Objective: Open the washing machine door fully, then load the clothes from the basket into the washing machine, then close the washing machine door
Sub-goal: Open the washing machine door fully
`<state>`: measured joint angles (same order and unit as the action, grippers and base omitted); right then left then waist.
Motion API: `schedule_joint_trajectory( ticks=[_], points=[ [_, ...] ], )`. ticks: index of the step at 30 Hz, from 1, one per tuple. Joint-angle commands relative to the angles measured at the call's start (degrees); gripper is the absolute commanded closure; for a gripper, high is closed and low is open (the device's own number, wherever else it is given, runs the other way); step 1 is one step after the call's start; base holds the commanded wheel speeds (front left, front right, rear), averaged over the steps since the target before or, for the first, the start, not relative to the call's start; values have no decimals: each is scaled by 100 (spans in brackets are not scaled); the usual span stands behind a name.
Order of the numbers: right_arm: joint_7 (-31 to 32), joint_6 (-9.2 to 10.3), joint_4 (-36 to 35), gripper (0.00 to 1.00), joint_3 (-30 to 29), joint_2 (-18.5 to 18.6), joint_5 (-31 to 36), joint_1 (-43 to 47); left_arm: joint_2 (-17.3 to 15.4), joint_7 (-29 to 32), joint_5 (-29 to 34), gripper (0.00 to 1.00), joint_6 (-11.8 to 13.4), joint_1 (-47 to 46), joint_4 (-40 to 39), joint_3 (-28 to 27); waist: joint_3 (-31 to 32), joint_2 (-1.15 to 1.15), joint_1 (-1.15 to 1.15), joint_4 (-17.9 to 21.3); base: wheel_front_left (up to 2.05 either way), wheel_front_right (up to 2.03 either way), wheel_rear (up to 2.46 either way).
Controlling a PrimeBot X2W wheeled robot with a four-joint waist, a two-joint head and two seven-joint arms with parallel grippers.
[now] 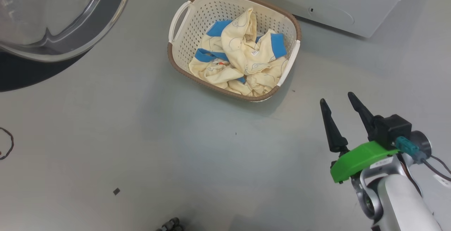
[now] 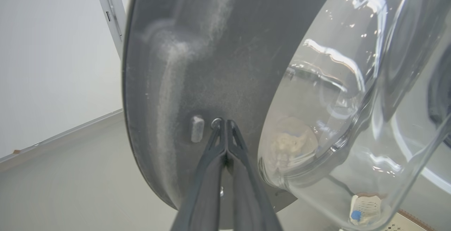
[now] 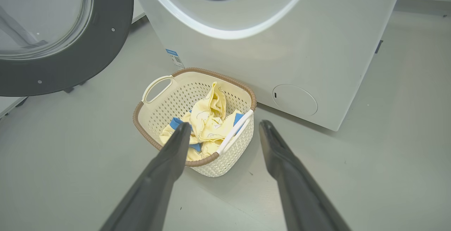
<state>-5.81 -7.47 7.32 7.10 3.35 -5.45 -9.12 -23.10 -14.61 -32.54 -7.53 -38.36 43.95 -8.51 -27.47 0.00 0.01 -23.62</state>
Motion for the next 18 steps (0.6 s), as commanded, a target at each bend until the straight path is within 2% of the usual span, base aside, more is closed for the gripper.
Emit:
schedule_joint_trajectory(
  ticks=[1, 11, 18],
  points=[
    [47, -2, -257, 0, 112, 10, 70, 9, -507, -39, 34, 100, 8, -135, -77, -249, -60, 0, -1, -32, 0, 0, 0],
    [243, -2, -538, 0, 67, 39, 154, 105, -521, -39, 63, 100, 5, -296, 5, -14, -185, 0, -1, -127, 0, 0, 0],
    [195, -2, -434, 0, 122, 17, 56, 107, -504, -39, 91, 100, 5, -207, -126, 198, 19, 0, -1, -99, 0, 0, 0]
  ],
)
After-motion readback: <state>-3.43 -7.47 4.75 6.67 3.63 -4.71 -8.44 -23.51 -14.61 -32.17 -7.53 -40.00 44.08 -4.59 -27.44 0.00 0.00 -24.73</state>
